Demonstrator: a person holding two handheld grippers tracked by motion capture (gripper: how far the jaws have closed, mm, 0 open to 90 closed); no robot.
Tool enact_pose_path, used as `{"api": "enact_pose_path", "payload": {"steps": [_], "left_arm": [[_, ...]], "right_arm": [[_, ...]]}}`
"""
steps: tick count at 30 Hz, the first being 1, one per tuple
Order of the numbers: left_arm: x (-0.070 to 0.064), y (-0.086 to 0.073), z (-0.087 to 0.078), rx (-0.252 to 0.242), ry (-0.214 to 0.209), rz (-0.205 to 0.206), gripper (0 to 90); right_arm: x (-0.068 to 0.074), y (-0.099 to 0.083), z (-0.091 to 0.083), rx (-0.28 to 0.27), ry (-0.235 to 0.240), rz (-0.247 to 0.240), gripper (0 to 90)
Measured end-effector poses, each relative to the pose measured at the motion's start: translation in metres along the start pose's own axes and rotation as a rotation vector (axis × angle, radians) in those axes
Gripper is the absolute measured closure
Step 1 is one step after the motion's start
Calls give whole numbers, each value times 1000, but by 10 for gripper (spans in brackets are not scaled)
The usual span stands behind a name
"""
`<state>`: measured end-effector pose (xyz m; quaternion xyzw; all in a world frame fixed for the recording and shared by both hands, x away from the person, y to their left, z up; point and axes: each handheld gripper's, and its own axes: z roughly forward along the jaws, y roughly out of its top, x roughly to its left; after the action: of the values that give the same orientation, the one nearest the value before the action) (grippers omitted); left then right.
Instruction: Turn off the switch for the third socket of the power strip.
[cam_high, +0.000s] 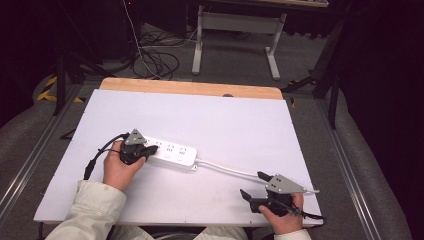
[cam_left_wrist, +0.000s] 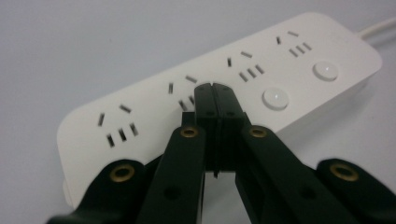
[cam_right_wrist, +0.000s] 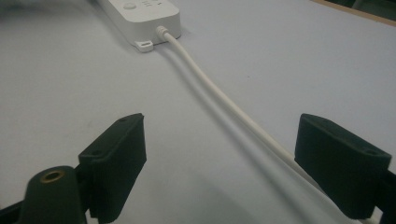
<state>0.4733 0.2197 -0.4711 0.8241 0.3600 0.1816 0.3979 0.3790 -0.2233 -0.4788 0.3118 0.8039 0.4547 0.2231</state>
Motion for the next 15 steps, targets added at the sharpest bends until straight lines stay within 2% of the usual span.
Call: {"api": "enact_pose_path", "payload": {"steps": [1, 6, 10, 15], "left_arm": [[-1, 1, -1, 6, 1, 5, 900], [-4, 10, -15, -35, -8, 4, 900], [-8, 14, -21, -31, -2, 23, 900], [-7, 14, -26, -27, 0, 14, 900]], "right_arm": [[0, 0, 0, 0, -1, 1, 169], [-1, 0, 1, 3, -2, 0, 169], [-1, 0, 0, 0, -2, -6, 169], [-1, -1, 0, 2, -5, -3, 169]]}}
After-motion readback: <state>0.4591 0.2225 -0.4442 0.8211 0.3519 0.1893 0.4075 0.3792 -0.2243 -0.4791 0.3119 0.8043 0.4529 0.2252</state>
